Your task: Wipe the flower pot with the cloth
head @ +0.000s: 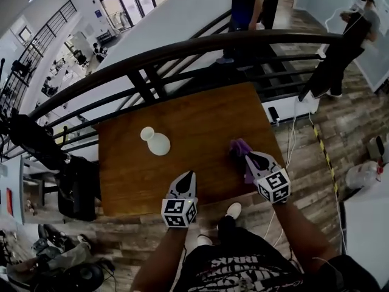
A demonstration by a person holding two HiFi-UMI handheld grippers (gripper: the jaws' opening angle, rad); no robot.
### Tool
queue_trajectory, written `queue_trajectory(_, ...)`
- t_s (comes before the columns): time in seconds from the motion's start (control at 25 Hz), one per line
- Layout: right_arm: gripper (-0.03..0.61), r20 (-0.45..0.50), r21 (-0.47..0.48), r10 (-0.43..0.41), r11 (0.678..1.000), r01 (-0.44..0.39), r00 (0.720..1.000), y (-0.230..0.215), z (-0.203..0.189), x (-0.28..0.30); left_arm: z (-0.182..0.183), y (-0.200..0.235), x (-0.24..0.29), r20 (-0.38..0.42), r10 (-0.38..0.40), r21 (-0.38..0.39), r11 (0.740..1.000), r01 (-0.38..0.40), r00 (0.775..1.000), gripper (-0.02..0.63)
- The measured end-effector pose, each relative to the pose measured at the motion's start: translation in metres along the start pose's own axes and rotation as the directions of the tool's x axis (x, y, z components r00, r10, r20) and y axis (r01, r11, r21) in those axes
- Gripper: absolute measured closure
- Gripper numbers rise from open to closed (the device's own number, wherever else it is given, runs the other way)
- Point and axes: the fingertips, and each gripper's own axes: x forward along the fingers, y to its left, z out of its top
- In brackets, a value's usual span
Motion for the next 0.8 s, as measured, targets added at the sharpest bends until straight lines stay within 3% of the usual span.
queue_trajectory(0.16, 0.58, 0.124, 0.011, 0.029, 0.999, -0.031, 0.992, 0.061, 0.02, -0.027, 0.013, 0.002, -0.062, 0.125, 0.03, 0.047, 0.998, -0.036, 0.992, 0.615)
queue_trajectory(0.36, 0.58, 0.136, -0.013, 0.024, 1.0, -0.022, 0.99, 0.127, 0.012, -0.07, 0.006, -0.002, -0.129, 0.227, 0.035, 0.006, 0.999, -0.037, 0.973, 0.615)
queue_trajectory(0.8, 0.58, 0.133, 0.003, 0.035, 0.999, -0.035, 0.99, 0.218, 0.001, -0.136, -0.037, -0.025, -0.221, 0.221, 0.003, -0.026, 1.0, 0.003, 0.975, 0.615)
